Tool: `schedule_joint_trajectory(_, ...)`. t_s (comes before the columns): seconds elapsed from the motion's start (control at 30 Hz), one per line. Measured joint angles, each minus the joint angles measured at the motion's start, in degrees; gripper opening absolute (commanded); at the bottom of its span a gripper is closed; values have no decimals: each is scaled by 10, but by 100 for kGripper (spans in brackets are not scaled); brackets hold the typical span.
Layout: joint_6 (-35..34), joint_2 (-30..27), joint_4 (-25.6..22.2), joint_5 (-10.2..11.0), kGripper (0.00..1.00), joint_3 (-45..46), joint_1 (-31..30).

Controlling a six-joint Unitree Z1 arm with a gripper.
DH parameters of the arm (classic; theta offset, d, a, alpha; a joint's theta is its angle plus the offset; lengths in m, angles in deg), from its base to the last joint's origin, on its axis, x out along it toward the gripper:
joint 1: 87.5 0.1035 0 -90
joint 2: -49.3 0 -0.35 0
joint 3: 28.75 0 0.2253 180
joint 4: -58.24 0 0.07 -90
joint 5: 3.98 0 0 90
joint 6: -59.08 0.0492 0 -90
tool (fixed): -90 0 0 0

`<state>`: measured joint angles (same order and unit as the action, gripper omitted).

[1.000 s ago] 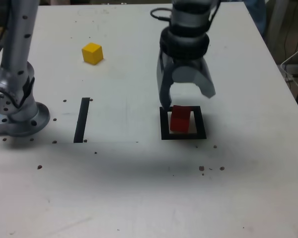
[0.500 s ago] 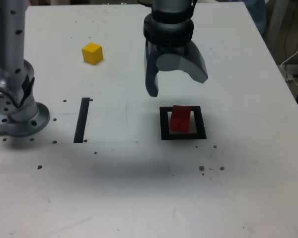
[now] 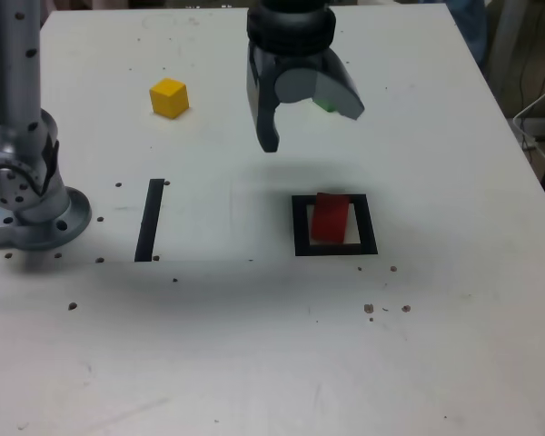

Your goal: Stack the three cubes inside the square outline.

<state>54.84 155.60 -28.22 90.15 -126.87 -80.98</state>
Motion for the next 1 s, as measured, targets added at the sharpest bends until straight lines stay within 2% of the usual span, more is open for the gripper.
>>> schedule_joint_trajectory(0.33,54,2,-17,10,100,-33,84)
schedule_joint_trajectory(0.57,116,47,-56,20,100,-112,164)
schedule_joint_trajectory(0.9,156,66,-56,32,100,-132,273)
schedule_joint_trajectory(1.0,166,66,-56,40,100,-137,324)
